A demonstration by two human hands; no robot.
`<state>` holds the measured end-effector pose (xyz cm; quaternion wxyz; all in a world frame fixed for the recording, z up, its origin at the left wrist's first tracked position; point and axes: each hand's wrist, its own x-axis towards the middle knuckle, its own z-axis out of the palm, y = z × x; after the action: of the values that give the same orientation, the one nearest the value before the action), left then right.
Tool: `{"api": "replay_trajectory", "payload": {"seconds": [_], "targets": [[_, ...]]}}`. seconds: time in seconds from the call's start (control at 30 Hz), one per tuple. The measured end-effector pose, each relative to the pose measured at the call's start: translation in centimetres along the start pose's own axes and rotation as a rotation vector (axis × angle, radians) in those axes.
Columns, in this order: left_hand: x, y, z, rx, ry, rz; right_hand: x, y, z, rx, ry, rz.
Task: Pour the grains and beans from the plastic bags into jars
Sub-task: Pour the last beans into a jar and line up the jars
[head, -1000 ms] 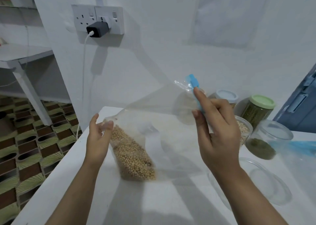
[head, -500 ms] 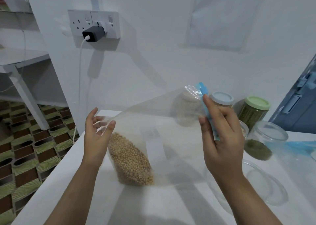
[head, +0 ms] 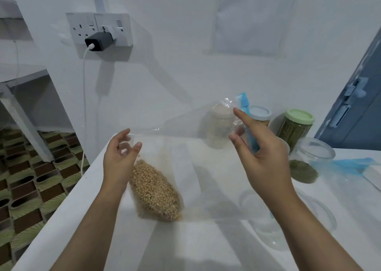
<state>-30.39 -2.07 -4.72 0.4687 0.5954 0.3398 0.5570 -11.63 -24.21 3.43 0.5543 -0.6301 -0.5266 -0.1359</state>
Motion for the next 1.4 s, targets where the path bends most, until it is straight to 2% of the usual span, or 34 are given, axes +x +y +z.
{"api": "replay_trajectory", "payload": {"seconds": [0.37,0.7,1.0,1.4], "targets": [[1.7,4.8,4.0,-0.007,-0.103,0.215,1.4,0.6,-4.2,-0.008,0.12,0.092],[3.7,9.0,9.0,-0.032,-0.105,0.346,2.7,3.6,-7.8,0.16,0.251,0.198],[4.2,11.3,10.7,0.072,-0.163,0.51,3.3,4.4,-8.6,0.207,0.298,0.142],[5.1,13.5,11.1,0.071,-0.157,0.547,2.2,6.6,-9.1,0.261,0.304,0.15]]}}
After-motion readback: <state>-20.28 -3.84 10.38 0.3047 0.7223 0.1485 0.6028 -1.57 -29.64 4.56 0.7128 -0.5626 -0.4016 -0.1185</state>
